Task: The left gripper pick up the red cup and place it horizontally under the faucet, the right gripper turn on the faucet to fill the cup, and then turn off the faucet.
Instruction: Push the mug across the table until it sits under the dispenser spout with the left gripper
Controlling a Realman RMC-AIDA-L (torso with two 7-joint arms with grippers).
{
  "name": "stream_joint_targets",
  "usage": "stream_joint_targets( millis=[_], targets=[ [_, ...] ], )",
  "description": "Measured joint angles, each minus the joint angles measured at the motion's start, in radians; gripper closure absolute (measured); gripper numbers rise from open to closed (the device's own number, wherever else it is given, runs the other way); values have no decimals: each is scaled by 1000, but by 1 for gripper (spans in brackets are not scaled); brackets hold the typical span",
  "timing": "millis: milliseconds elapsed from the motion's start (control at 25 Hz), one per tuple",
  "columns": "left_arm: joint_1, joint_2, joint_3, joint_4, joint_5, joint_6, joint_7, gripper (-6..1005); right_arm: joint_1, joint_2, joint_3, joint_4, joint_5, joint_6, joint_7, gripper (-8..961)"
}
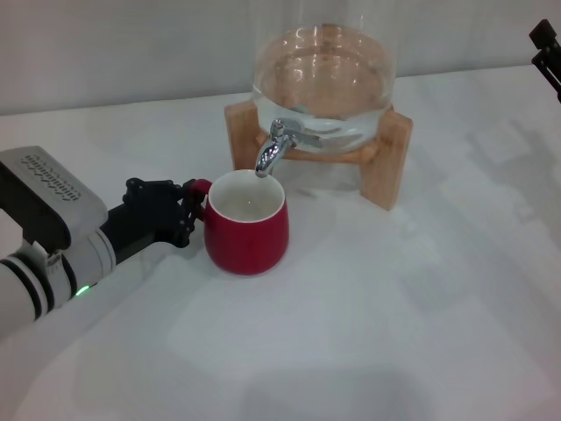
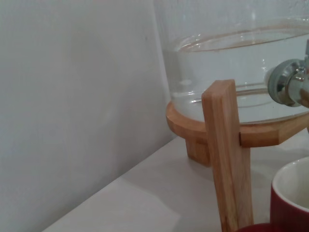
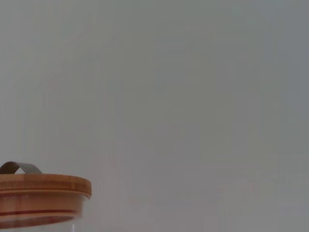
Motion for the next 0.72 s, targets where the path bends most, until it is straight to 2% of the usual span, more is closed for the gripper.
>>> stream_joint_targets(
  millis=[720],
  targets=[
    [-7,0,0,1,2,-1,0,909,-1,0,0,0,0,-1,0,85]
  ],
)
